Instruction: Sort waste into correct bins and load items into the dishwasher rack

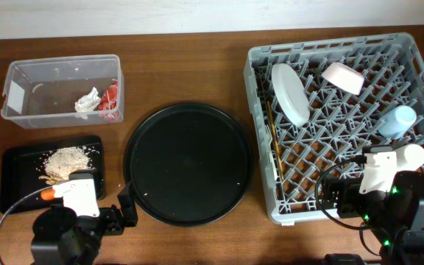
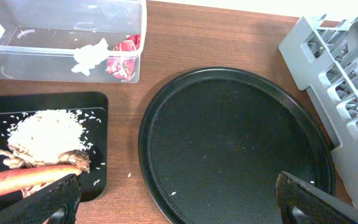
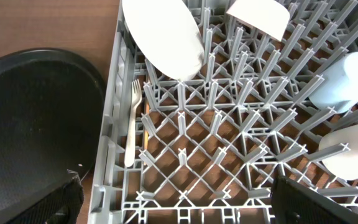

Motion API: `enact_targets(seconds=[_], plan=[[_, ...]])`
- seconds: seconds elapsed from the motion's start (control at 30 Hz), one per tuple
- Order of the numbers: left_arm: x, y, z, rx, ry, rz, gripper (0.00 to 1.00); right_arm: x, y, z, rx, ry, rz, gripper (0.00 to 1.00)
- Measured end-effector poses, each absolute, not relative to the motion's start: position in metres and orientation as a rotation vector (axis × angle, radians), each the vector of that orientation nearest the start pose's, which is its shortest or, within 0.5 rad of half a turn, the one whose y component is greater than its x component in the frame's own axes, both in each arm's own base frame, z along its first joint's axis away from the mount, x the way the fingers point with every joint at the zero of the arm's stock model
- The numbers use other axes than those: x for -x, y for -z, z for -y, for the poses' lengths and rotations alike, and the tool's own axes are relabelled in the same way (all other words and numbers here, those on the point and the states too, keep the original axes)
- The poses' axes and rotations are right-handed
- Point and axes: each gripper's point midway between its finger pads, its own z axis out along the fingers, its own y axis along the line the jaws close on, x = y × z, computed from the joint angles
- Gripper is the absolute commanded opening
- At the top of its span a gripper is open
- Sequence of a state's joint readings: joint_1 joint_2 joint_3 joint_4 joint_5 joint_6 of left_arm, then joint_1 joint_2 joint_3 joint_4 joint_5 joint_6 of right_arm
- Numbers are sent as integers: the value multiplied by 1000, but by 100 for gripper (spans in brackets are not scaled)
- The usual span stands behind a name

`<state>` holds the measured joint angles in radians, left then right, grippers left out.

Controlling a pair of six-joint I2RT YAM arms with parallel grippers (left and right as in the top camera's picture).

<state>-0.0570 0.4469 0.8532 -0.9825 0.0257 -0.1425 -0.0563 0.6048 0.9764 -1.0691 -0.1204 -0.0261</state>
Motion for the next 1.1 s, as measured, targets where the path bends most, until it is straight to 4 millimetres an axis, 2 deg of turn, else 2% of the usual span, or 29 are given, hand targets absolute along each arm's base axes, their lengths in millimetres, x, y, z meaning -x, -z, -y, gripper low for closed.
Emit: enact_targets(seconds=[0.17,0.27,0.33,0.4,0.57,0.67,0.77,0.83,0.87,0.93,1.1], plan=[[-189,-246,15,77,144,-2149,99,-186,-259,-13,55,-83,-2158,99],[-189,-245,15,77,144,-2151,99,-179,-270,-23,123,-106,-1958,99],[-189,-244,15,77,144,-2152,99,-182,-267,-29,152,-118,-1830,99],[-189,-244,15,77,144,-2153,99,-186,-259,-32,165,-125,-1741,99],[-189,-243,15,78,144,-2156,99,-221,-248,-39,173,-133,-1515,99],[-189,-243,15,78,143,-2156,99,-235,-236,-39,164,-125,-1411,99],[-189,-243,15,78,143,-2156,99,-242,-210,-36,150,-110,-1429,99],[-189,-243,15,78,144,-2156,99,-243,-200,-34,153,-92,-1466,99],[-189,-243,15,78,143,-2156,99,-244,-182,-33,156,-83,-1539,99],[-189,-243,15,78,143,-2156,99,-244,-162,-32,161,-76,-1623,99],[-189,-243,15,78,144,-2156,99,-244,-159,-32,159,-77,-1634,99]])
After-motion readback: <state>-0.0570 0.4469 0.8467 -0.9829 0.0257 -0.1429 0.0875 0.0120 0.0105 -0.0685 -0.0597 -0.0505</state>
